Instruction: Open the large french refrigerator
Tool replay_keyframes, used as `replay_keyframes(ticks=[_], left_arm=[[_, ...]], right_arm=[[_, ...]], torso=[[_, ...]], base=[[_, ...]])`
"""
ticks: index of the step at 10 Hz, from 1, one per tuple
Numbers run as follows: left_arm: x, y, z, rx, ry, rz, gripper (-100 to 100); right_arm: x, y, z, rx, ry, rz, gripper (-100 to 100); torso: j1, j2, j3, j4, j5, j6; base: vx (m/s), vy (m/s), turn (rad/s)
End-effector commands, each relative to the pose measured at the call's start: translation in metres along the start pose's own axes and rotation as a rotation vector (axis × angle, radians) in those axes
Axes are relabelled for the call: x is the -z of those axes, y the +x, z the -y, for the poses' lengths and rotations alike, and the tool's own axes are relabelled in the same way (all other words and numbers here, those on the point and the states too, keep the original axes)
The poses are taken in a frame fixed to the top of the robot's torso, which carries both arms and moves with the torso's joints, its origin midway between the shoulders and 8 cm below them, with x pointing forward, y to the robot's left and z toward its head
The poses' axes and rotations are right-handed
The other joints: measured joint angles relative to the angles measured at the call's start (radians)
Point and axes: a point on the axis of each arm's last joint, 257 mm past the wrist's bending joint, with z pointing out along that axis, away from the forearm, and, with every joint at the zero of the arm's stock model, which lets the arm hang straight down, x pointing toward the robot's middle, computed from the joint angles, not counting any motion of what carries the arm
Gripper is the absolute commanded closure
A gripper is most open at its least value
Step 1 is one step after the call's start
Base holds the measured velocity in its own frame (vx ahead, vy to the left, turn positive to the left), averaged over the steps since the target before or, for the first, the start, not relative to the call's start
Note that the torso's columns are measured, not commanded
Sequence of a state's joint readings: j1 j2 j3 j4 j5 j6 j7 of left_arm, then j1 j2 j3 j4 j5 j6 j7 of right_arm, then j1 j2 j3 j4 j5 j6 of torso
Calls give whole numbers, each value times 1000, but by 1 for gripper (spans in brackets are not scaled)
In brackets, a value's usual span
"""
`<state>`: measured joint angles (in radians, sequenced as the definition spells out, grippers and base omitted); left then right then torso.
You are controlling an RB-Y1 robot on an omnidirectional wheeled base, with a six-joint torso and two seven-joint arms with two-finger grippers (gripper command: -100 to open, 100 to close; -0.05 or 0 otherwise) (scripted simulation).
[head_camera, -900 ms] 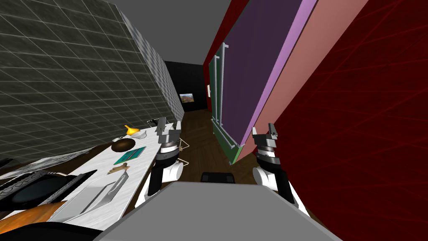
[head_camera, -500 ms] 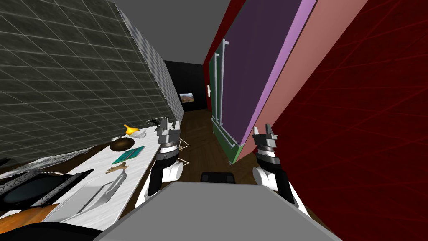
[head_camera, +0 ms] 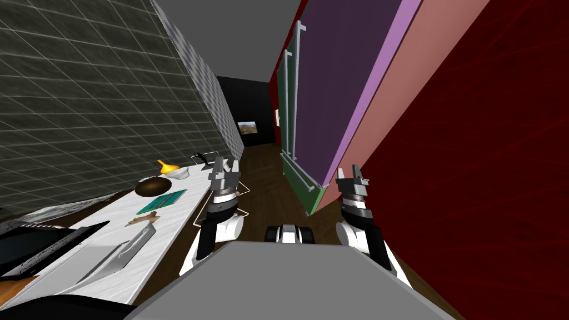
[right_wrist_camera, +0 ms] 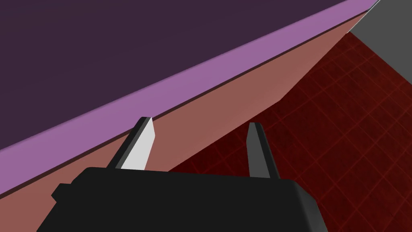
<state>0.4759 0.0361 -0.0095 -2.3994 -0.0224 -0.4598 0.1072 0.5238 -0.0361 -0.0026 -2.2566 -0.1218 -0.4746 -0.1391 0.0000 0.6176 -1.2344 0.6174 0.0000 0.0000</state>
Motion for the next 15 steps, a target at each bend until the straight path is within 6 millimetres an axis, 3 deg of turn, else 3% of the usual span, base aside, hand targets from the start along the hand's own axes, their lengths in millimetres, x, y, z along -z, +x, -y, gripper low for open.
replay_keyframes(ticks=[1,3,15], left_arm=[[0,0,0,0,0,0,0],[0,0,0,0,-1,0,0],[0,0,0,0,-1,0,0]], right_arm=[[1,4,3,64,12,-36,-100],[3,7,7,150,24,-69,-100],[17,15,32,612,56,-195,-100]], torso=[[0,74,-148,74,0,0],[1,114,-238,116,0,0],[0,121,-241,121,0,0]], base=[[33,15,35],[75,33,34],[75,27,32]])
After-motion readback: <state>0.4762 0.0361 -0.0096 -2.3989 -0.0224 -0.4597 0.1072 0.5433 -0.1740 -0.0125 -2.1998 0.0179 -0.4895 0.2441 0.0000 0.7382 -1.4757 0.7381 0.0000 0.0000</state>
